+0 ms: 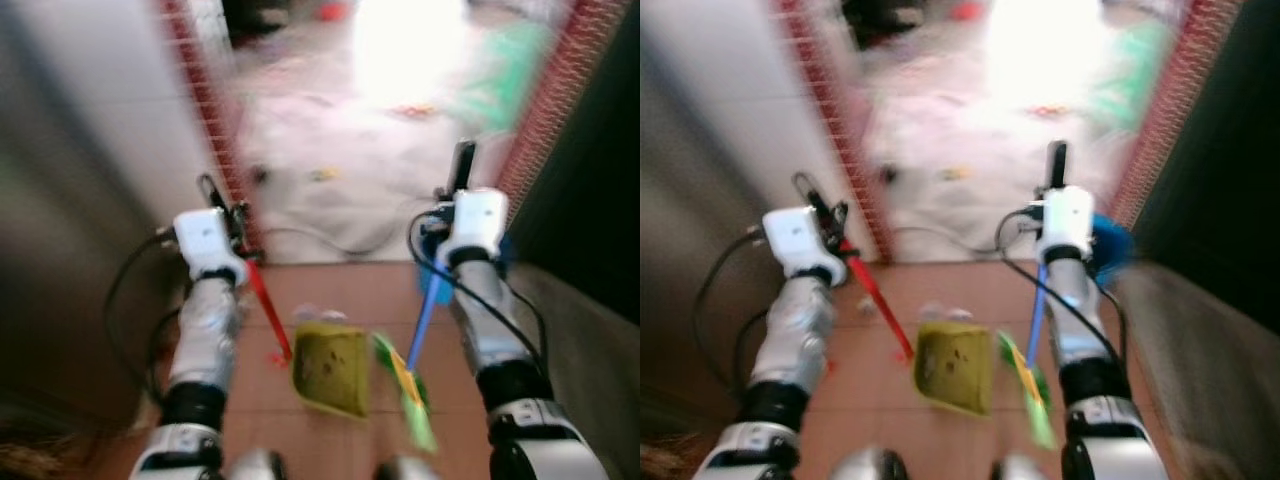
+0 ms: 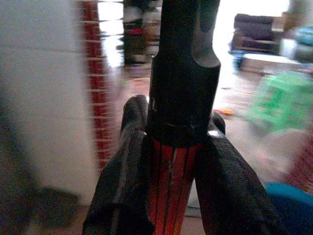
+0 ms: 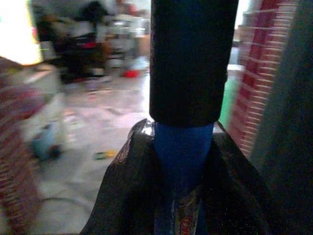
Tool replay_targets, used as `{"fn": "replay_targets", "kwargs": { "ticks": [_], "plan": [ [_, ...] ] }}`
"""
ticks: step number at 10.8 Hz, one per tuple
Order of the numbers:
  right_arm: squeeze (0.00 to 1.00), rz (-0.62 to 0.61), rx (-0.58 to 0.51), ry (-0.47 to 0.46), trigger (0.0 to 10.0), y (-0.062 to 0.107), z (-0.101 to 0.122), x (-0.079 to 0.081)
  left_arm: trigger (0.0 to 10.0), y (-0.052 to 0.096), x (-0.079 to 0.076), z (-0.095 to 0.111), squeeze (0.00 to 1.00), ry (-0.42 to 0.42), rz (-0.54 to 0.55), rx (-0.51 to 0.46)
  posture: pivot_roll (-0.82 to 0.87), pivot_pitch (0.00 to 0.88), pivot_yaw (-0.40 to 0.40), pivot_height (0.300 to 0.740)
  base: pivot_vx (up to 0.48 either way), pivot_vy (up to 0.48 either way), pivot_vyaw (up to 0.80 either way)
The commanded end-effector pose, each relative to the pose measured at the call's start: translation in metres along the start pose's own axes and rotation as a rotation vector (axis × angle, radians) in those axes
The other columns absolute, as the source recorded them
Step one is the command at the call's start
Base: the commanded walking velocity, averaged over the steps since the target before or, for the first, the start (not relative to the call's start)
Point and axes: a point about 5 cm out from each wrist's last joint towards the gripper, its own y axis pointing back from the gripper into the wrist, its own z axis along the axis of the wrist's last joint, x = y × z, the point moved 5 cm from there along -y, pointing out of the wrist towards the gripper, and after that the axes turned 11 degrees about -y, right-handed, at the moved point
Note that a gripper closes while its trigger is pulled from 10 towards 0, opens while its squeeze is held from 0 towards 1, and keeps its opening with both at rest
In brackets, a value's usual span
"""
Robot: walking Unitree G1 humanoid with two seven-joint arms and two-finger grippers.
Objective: Sweep floor
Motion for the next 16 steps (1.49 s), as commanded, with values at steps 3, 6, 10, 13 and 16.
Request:
{"fn": "replay_targets", "kwargs": {
  "ticks": [3,6,10,13,16],
  "plan": [
    [0.00,0.014,-0.007,0.026,10.0,-0.002,0.003,0.003,10.0,-0.004,0.004,0.019,0.00,0.019,0.010,-0.055,-0.13,0.000,0.098,0.740,0.000,-0.351,-0.46],
    [0.00,0.029,-0.002,0.037,10.0,-0.003,0.003,0.004,10.0,-0.005,0.011,0.027,0.00,0.059,0.055,-0.083,-0.14,0.000,0.092,0.740,0.000,0.000,0.00],
    [0.00,0.028,0.010,0.059,10.0,0.000,-0.001,-0.002,10.0,-0.007,0.032,0.041,0.00,0.119,0.134,-0.111,-0.14,0.000,0.083,0.740,0.000,0.000,0.00],
    [0.00,0.018,0.015,0.070,10.0,0.001,-0.002,-0.006,10.0,-0.012,0.050,0.065,0.00,0.125,0.168,-0.175,-0.14,0.000,0.085,0.740,0.000,0.000,0.00],
    [0.00,0.014,0.020,0.074,10.0,0.002,-0.004,-0.006,10.0,-0.018,0.069,0.141,0.00,0.208,0.219,-0.372,-0.14,0.000,0.082,0.740,0.000,0.000,0.00]
  ]
}}
